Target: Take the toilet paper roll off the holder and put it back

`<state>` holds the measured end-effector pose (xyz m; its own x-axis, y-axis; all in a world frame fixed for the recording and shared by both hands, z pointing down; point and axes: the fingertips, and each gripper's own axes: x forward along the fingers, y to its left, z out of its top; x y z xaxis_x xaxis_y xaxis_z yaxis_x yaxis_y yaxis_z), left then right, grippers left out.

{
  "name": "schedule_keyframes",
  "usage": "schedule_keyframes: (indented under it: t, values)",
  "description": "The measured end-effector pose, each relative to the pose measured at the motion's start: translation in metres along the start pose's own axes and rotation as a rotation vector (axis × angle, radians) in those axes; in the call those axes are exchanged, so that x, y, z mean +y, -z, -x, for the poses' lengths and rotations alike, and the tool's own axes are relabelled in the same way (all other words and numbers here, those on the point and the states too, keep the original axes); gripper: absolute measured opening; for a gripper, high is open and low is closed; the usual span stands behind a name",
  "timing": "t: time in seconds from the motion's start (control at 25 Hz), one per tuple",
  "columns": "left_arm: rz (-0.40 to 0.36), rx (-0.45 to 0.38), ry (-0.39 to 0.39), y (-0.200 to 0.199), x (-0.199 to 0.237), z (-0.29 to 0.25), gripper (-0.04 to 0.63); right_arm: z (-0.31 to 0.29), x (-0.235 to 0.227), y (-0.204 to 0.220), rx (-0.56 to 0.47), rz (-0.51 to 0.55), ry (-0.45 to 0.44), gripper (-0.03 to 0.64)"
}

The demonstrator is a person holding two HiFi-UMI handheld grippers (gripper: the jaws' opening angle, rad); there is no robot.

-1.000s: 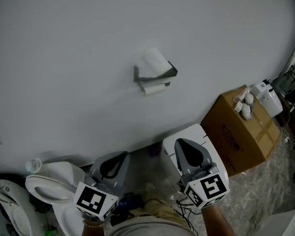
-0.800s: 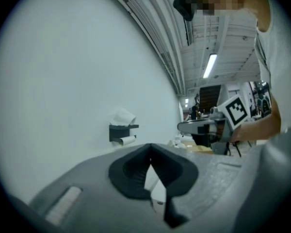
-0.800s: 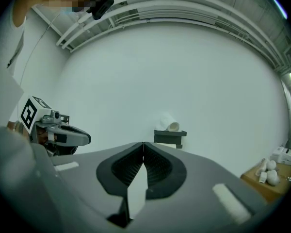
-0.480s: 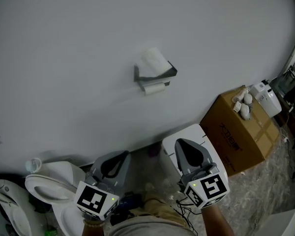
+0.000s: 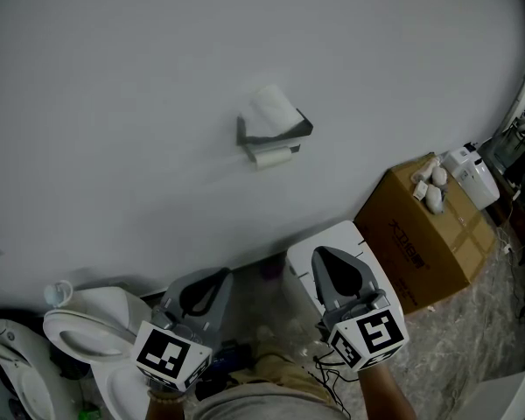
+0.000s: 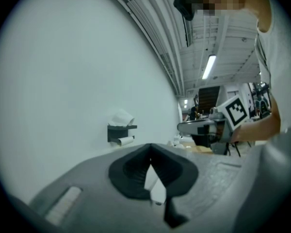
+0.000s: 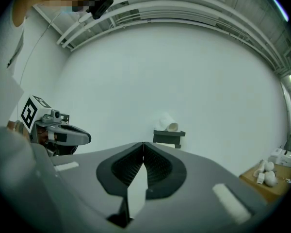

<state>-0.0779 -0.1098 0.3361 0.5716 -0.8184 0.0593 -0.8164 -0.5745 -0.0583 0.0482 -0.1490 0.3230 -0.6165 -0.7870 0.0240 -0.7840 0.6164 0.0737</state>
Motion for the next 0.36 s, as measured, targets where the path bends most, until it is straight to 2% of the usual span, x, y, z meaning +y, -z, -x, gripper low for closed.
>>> schedule_keyframes:
  t: [0.36]
  values:
    - [0.021, -0.016, 0.008, -0.0048, -0.0041, 0.0017, -0.008, 0.0063, -0.0019, -0.0004, 0.003, 0.000, 0.006, 0.005]
